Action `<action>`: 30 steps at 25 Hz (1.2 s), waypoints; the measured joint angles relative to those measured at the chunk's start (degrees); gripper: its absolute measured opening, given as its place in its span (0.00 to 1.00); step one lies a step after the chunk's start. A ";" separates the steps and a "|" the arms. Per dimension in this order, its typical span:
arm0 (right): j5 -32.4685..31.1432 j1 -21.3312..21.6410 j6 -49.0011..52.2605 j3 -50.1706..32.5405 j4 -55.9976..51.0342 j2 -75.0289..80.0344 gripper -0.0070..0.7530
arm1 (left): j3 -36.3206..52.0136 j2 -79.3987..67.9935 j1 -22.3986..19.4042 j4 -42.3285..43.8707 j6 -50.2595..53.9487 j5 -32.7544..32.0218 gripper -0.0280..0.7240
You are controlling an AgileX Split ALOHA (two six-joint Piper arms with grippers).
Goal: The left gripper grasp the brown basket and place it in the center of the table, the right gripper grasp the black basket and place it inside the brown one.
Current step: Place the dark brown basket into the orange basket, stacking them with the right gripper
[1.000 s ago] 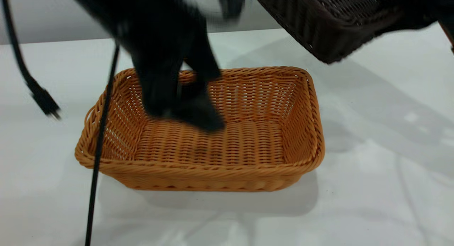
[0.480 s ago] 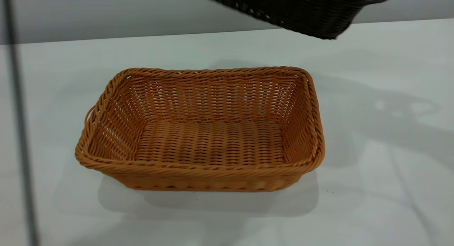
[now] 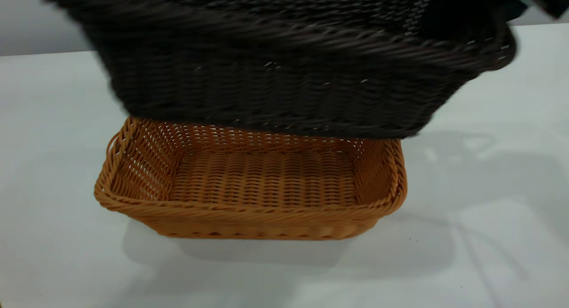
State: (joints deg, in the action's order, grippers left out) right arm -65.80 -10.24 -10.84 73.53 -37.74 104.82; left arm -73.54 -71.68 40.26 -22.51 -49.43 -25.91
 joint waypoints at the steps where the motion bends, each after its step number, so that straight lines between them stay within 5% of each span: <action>1: 0.53 -0.94 -0.24 0.52 -0.17 0.79 0.17 | 0.00 0.00 0.00 0.00 0.00 -0.29 0.92; 7: 2.31 -6.22 1.11 5.15 -0.39 6.50 0.17 | 0.00 0.00 0.00 -0.14 0.00 -0.57 0.92; 19: 5.58 -6.37 13.17 7.53 10.57 9.54 0.17 | 0.00 0.00 0.00 0.46 0.00 -3.17 0.92; 30: 4.24 -7.36 17.54 7.42 9.57 9.43 0.17 | 0.00 0.00 -0.05 0.52 0.00 -3.11 0.92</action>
State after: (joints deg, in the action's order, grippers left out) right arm -61.55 -17.60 6.70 80.95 -28.17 114.25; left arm -73.54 -71.68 40.21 -21.99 -49.43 -29.02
